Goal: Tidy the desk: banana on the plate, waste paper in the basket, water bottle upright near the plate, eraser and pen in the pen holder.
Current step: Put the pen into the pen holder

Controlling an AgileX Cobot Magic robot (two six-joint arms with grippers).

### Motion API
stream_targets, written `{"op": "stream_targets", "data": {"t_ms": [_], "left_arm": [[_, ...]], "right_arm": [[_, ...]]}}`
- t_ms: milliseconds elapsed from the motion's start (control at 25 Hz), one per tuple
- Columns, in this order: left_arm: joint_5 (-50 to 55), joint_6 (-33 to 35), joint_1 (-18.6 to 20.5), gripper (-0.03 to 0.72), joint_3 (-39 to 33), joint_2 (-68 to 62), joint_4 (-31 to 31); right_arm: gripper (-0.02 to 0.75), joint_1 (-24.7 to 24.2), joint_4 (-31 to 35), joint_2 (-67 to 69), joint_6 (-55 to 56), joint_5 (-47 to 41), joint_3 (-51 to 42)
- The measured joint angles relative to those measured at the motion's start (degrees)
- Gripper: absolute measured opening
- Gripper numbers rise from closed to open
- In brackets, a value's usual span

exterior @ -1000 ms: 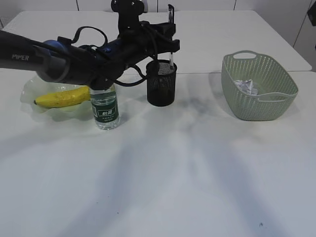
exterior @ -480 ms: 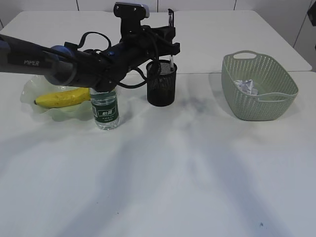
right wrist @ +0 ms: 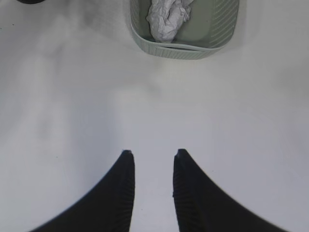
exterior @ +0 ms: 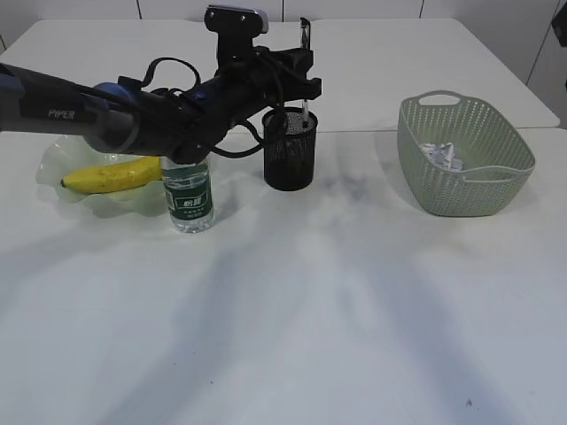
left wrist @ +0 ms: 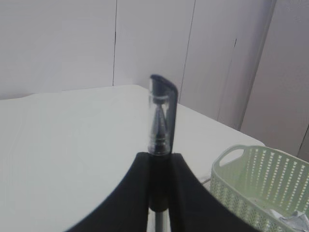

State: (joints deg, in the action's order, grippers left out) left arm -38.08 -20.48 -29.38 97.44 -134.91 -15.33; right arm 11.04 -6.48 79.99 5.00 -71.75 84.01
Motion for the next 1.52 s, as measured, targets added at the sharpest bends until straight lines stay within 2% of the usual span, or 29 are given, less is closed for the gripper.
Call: {"op": "stream_targets", "data": {"t_ms": [880,1520], "left_arm": [[2.4,0.5,0.6,0.042,0.0,-0.2,0.1],[2.8,0.5,0.6,0.156,0.0,-0.2,-0.4]], "right_arm": [[0.212,0.0,0.0,0.0,-0.1,0.0,0.0],[0.212,0.0,0.0,0.0,-0.2,0.0,0.0]]}}
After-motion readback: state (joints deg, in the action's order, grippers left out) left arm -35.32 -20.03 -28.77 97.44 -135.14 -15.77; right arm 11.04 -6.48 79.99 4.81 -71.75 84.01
